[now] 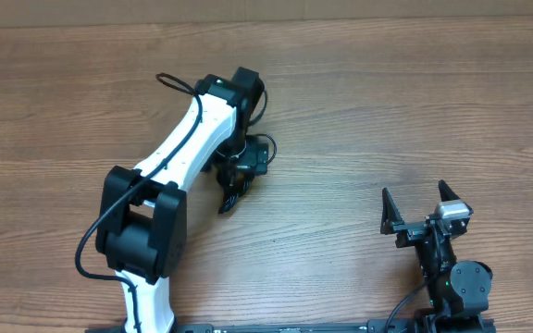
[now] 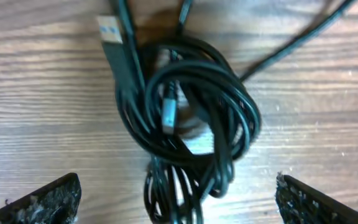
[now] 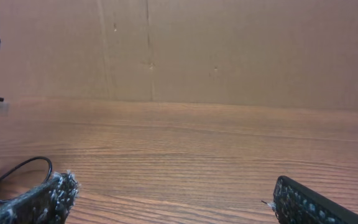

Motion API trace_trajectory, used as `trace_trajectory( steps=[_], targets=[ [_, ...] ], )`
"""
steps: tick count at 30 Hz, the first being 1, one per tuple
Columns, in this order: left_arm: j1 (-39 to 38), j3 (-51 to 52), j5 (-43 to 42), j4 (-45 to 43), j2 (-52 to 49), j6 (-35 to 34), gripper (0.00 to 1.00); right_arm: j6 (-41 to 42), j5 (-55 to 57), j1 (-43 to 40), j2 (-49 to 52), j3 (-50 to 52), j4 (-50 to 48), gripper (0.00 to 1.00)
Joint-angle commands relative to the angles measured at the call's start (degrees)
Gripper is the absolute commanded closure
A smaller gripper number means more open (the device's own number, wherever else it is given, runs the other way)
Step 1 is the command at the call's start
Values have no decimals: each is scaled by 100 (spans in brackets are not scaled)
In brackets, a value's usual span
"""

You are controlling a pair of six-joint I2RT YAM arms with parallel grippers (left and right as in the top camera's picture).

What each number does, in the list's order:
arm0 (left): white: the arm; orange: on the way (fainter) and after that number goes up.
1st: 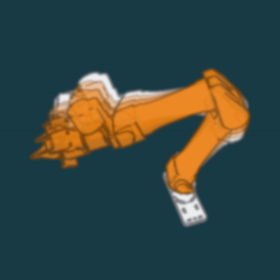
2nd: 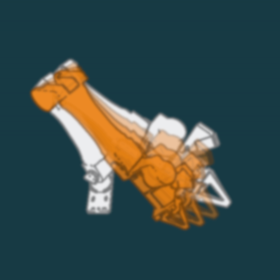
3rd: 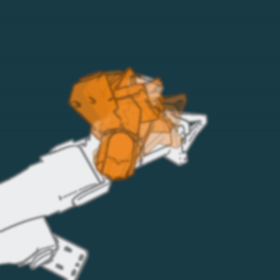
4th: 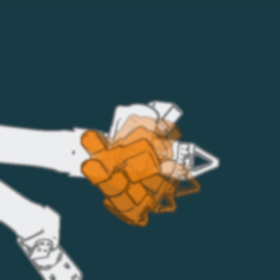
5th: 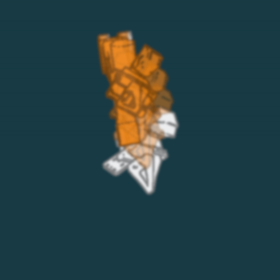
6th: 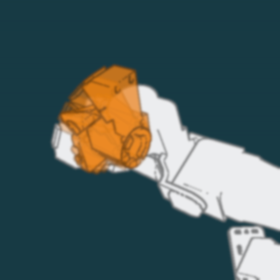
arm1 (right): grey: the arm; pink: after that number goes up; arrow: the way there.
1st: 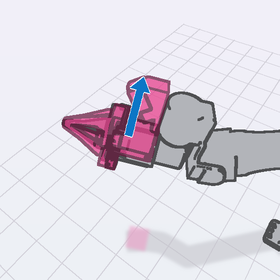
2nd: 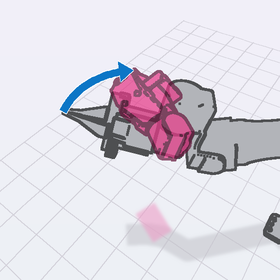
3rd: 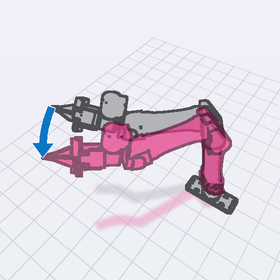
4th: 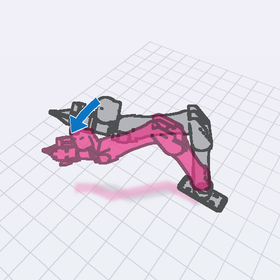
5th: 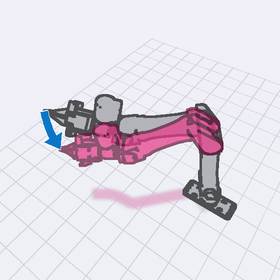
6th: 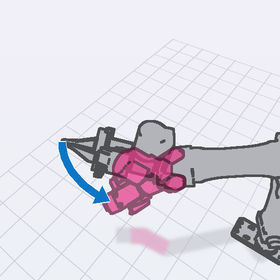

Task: Untangle cables
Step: 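Lower the left gripper, close on the cable bundle and lift it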

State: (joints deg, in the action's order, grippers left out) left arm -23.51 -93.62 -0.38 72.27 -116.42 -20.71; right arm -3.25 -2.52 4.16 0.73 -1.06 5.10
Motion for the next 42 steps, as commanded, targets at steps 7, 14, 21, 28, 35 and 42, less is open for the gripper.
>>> trace_trajectory(
  steps=[7,14,21,28,35,42],
  targets=[
    [-782,-114,546,236,9,-791,0,-24,52,-17,-50,57,-39,0],
    [-824,-28,542,238,7,-1178,0,-24,52,-17,-50,57,-39,0],
    [-931,540,704,24,7,-1274,0,-24,52,-17,-50,57,-39,0],
    [-929,693,697,-227,7,-1276,0,-24,52,-17,-50,57,-39,0],
    [-953,914,927,-752,7,-1266,2,-24,52,-17,-50,57,-39,0],
    [-953,1517,957,-1279,7,-1250,48,-24,52,-17,-50,57,-39,0]
  ],
)
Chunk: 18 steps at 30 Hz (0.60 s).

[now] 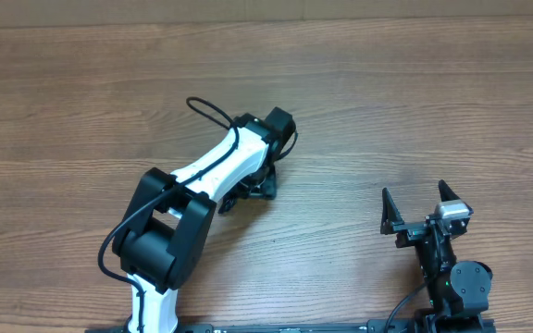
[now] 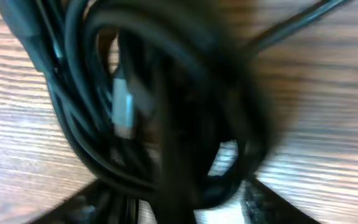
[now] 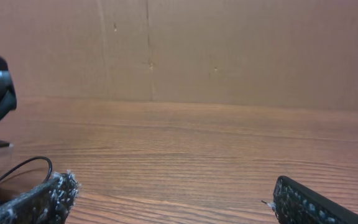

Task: Untangle cables
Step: 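Lower the left gripper, close on the cable bundle and lift it, then carry the lifted bundle right toward the right gripper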

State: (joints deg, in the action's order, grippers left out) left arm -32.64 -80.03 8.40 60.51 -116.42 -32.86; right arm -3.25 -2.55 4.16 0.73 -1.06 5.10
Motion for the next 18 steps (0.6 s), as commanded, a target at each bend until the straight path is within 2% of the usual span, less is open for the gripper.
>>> trace_trajectory(
  steps=[1,2,3,8,12,14,16,18],
  targets=[
    [-39,179,83,-118,7,-35,64,-24,55,-17,-50,57,-39,0],
    [-39,188,83,-125,7,-35,78,-24,55,-17,-50,57,-39,0],
    [-39,188,83,-122,7,-33,96,-24,55,-17,-50,57,-39,0],
    [-39,151,76,-39,66,216,96,-24,55,-17,-50,57,-39,0],
    [-39,90,-9,-90,584,802,96,-24,55,-17,-50,57,-39,0],
    [-39,24,-575,-188,977,1926,96,-24,55,-17,-50,57,-39,0],
    [-39,-46,-1897,-184,1565,3733,96,-24,55,-17,-50,57,-39,0],
    [-39,-48,-2542,-162,1932,4459,96,-24,55,-17,-50,57,-39,0]
  ],
)
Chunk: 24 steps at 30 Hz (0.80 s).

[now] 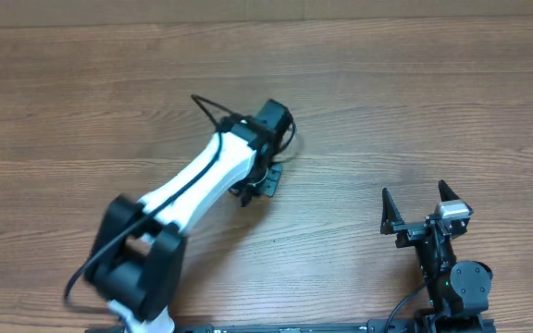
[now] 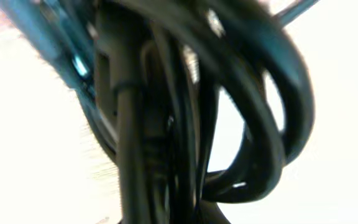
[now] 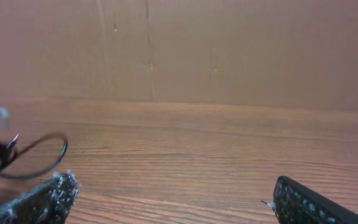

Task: Untangle cables
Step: 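Carry the lifted bundle right toward the right gripper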

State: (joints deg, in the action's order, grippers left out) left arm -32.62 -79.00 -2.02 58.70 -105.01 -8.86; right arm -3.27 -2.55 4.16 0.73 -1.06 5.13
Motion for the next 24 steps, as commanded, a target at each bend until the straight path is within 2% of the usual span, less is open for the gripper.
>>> trace_trajectory(
  steps=[1,5,8,11,15,19,21,24],
  targets=[
    [-42,-151,-1805,24,1069,2358,96,-22,55,-17,-50,57,-42,0],
    [-44,-151,-2144,103,1792,2955,96,-22,55,-17,-50,57,-42,0],
    [-42,-151,-2363,505,2188,3939,96,-22,55,-17,-50,57,-48,0],
    [-42,-151,-2389,925,2347,4378,96,17,13,-17,-50,57,-48,0],
    [-42,-151,-3023,1582,2455,5528,96,48,-164,-15,-50,57,-55,0],
    [-42,-151,-3410,1580,2457,5757,96,933,-660,-7,-50,57,-98,0],
    [-39,-151,-3421,1578,2457,5751,96,964,-1276,-7,-50,57,-181,0],
    [17,-151,-3394,1281,2457,5226,96,968,-1777,-7,-48,-87,39,0]
  ],
)
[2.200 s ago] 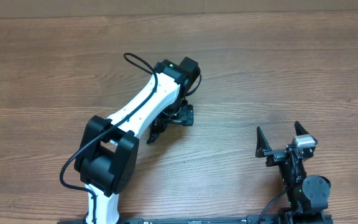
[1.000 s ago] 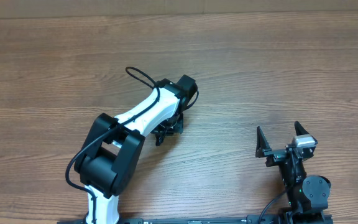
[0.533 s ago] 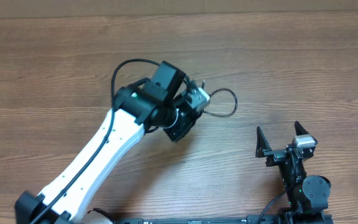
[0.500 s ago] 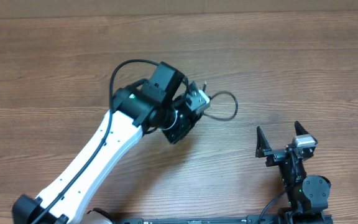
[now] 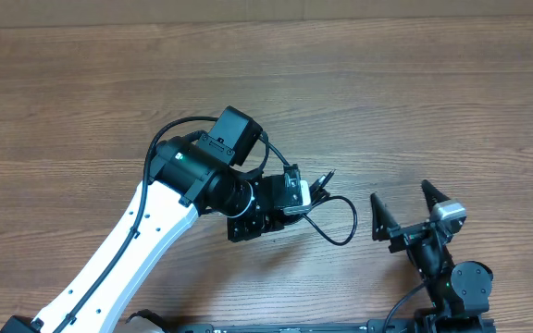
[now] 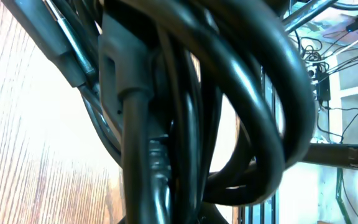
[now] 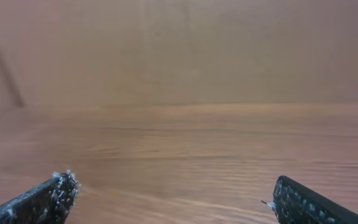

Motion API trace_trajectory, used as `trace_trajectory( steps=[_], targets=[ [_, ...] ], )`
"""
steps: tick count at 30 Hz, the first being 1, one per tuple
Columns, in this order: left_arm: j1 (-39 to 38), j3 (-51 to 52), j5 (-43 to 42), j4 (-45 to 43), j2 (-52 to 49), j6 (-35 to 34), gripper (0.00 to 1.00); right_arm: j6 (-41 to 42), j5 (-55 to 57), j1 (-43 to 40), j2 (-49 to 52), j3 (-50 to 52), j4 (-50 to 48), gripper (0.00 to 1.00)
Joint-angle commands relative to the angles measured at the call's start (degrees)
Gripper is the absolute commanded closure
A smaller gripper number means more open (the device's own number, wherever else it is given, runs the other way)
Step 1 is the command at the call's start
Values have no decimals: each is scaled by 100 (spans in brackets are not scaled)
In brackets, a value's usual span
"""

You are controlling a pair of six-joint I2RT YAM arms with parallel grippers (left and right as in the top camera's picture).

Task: Untangle cables
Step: 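Carry the lifted bundle right toward the right gripper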

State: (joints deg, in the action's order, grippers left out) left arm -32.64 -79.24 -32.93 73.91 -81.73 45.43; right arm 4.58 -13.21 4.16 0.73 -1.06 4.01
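Note:
A tangled bundle of black cables (image 6: 166,112) fills the left wrist view up close and hides the fingers. In the overhead view my left gripper (image 5: 290,196) is raised over the table's middle, pointing right and shut on the bundle. One loose loop (image 5: 338,222) hangs out to its right. My right gripper (image 5: 400,191) stands open near the front right, a short way from that loop. The right wrist view shows nothing between its fingers, where the right gripper (image 7: 173,186) faces blurred bare wood.
A wooden table (image 5: 452,102) spans the whole overhead view. A brown cardboard wall (image 7: 179,43) stands behind it. The left arm's white link (image 5: 118,250) crosses the front left of the table.
My left gripper, then down on the bundle at mid-table, now holds it raised and turned toward the right, nearer the front. The right gripper has shifted slightly left and its view has blurred.
First my left gripper hung open above the coiled cables on the table. Then it was down around the coil. Later the cables filled its view, and now it holds them lifted. The right arm stayed parked and open until its small shift now.

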Motion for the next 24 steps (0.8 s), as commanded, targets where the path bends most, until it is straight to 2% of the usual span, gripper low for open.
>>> trace_trajectory(
  steps=[1,4,8,11,12,13,15,18,24],
  targets=[
    [46,-127,-313,-376,129,-372,96,186,-807,-7,-44,-227,365,0],
    [85,-127,-332,-791,129,-826,96,181,-896,-7,4,-894,1268,0],
    [85,-127,-627,-1001,127,-1093,96,-11,-879,-7,398,-2157,2511,0],
    [85,-127,-603,-1174,127,-1373,96,-13,-925,-7,831,-2804,2920,0],
    [85,-127,-608,-1259,127,-1534,96,-13,-1287,-7,1088,-3075,2924,0],
    [85,-127,-686,-1473,127,-1937,96,-11,-1475,-7,1172,-3150,2909,0],
    [83,-127,-1364,-1937,127,-2162,96,-9,-2164,-7,1353,-3265,2758,0],
    [81,-127,-2107,-2295,127,-1858,96,13,-2450,-7,1360,-3265,2774,0],
    [81,-127,-2905,-2190,127,-745,96,13,-2745,-7,1360,-3265,3042,0]
  ],
)
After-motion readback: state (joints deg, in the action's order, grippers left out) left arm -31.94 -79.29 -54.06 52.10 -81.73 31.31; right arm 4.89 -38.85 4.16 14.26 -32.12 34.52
